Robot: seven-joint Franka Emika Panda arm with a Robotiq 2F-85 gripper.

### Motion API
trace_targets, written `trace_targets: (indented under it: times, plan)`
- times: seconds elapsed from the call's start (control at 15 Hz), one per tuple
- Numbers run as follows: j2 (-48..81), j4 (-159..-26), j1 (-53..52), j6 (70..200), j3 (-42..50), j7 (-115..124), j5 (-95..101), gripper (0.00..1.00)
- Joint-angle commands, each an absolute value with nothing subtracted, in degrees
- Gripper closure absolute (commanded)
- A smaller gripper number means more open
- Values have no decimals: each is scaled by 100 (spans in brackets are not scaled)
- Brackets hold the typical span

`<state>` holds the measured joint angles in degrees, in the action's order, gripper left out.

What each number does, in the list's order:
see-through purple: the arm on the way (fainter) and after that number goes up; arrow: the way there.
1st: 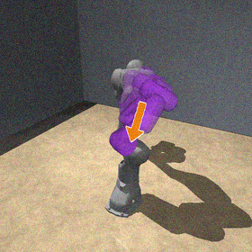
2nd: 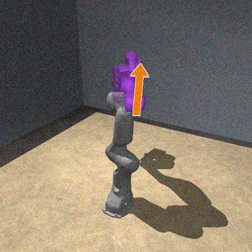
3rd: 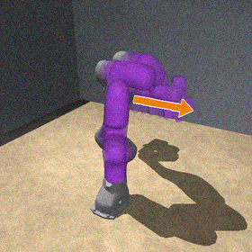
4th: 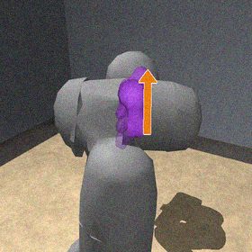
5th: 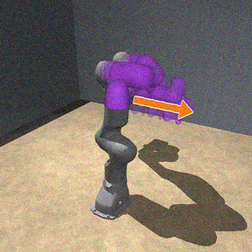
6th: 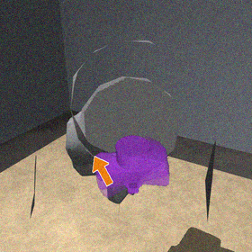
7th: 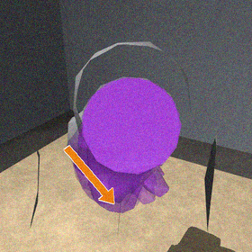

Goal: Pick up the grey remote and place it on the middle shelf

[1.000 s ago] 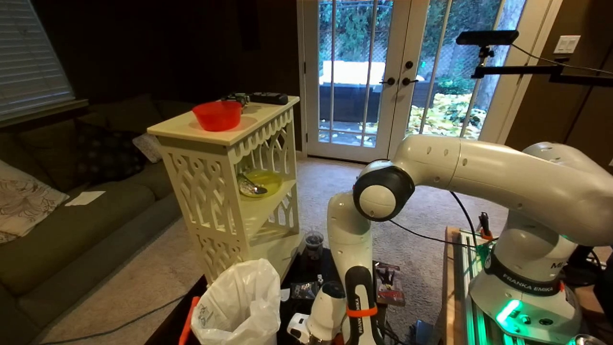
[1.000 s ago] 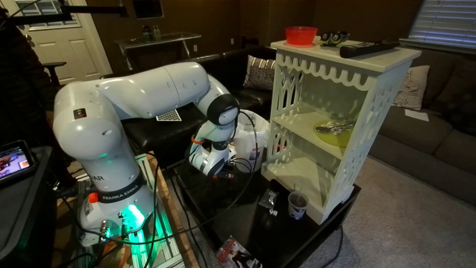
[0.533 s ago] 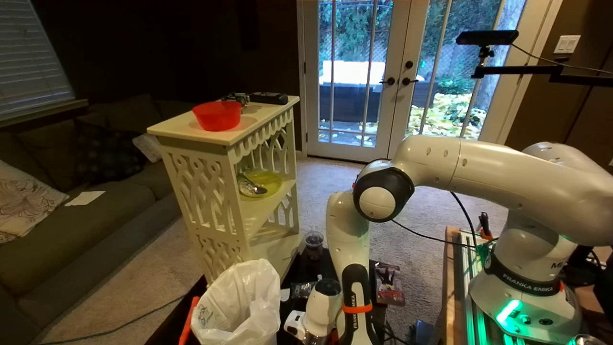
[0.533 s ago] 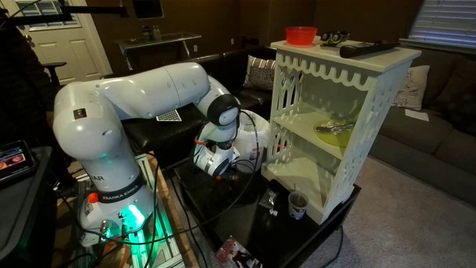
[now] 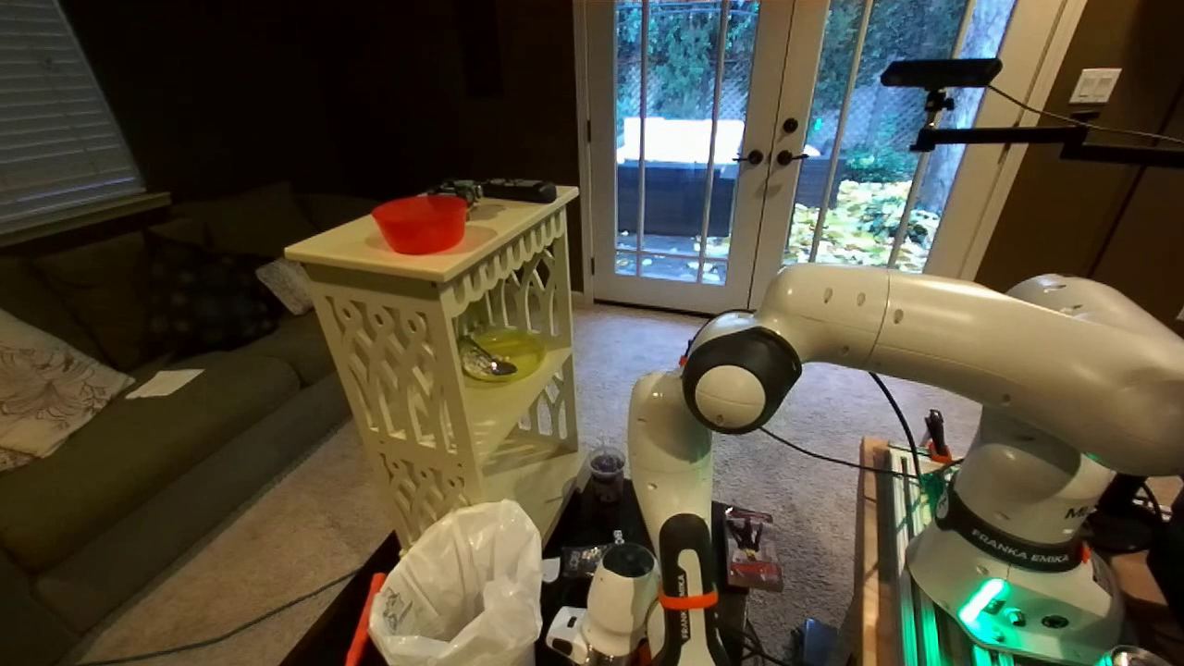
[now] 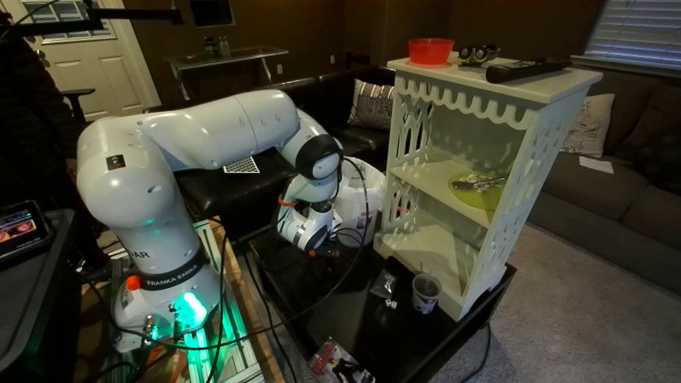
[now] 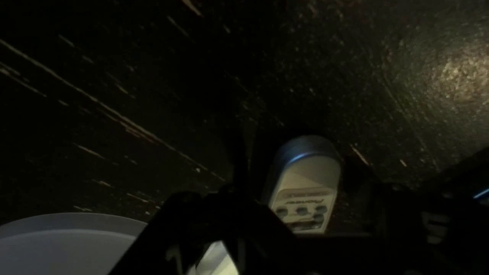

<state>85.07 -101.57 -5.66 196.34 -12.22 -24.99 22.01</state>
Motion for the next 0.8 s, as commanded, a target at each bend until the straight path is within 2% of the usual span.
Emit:
trace_targets:
  times: [0.0,0.13,0.2,0.53,0.73]
  plan:
    - [8507,-10099,-654,19674,-1184,-2324,2427,65]
    - [8465,-10214,-533,19733,-1252,-2341,2522,77]
    - [8341,-10419,-399,19768,-1313,-2343,2605,79]
    - [7340,-11817,-436,20554,-1015,-1952,2348,79]
    - [6589,-12652,-704,20439,-760,-1371,1680,79]
